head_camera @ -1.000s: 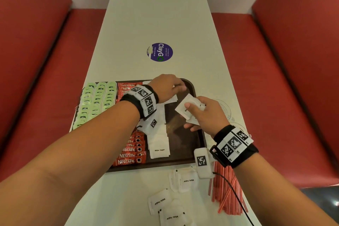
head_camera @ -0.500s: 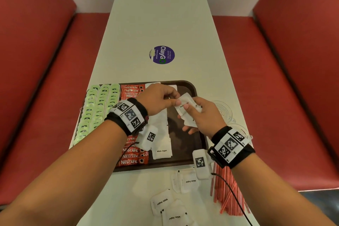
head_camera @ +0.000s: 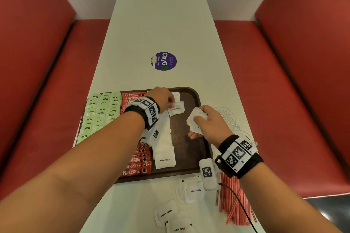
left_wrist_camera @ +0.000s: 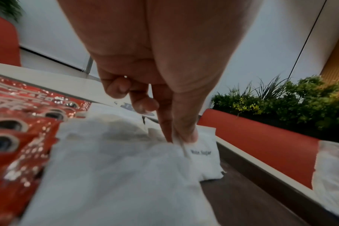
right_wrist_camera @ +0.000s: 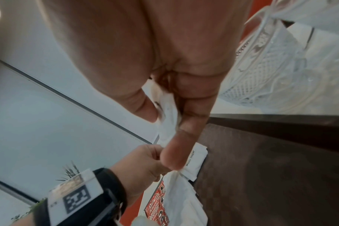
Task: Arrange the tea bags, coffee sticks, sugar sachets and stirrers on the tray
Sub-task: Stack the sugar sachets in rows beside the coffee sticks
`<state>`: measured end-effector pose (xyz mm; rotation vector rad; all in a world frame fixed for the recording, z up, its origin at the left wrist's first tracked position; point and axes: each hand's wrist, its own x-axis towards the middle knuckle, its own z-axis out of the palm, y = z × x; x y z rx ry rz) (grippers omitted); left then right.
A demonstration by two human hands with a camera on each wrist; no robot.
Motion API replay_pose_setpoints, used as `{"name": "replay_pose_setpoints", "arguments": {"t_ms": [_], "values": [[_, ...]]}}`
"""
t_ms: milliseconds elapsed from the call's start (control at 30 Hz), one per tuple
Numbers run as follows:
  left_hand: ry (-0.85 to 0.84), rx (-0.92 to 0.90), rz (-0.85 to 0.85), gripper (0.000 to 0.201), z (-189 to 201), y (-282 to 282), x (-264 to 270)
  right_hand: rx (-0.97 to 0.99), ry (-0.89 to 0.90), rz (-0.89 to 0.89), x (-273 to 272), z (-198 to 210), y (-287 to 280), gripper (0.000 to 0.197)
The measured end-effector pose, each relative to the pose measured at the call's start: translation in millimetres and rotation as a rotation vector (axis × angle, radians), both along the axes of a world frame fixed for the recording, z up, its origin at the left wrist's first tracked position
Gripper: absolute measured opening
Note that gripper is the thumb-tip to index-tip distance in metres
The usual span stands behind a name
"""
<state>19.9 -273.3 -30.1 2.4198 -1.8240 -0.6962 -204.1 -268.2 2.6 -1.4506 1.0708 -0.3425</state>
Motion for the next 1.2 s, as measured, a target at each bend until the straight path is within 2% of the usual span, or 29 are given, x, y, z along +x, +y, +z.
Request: {"name": "replay_pose_setpoints", "arguments": {"t_ms": [167,267,367,467,600,767,833,1000,1100,1200], "values": [[-0.064,0.058,0.037,0.016,-7,-2,-1,-0.01,-0.001,0.003,0,2,-2,0.016],[-0.106,0.028,0.036,0.024,-4,-5,-4,-0.01,-0.007,-0.003,0,1,-3,0.018],[-0.072,-0.036,-0.043,0.028,-3,-9,-16,0.001,-0.015,-0.009,-1,-1,-4,0.02],[-0.094,0.032,-0.175,0.033,-7,-14,-31,-0.011,-0.006,0.005,0,-2,-3,0.02],[-0.124,0.09,-0.18,0.039,-12,-16,-34,-0.185,0.069,0.061,-2,-1,-5,0.014],[-0.101,0.078,-0.215,0.037,-8,-12,-27,-0.084,0.037,0.052,-4,2,-5,0.011],[-0.034,0.036,-0.206,0.038,1,-8,-26,-0.063,0.013,0.044,-4,2,-3,0.009],[0.299,-0.212,-0.081,0.034,39,12,-32,-0.006,-0.049,0.007,0,4,-2,0.013],[0.456,-0.228,-0.089,0.036,56,32,-39,0.021,-0.072,-0.013,4,6,-1,0.021],[0.49,-0.22,-0.119,0.034,55,48,-42,0.003,-0.049,-0.007,6,5,-1,0.025]]}}
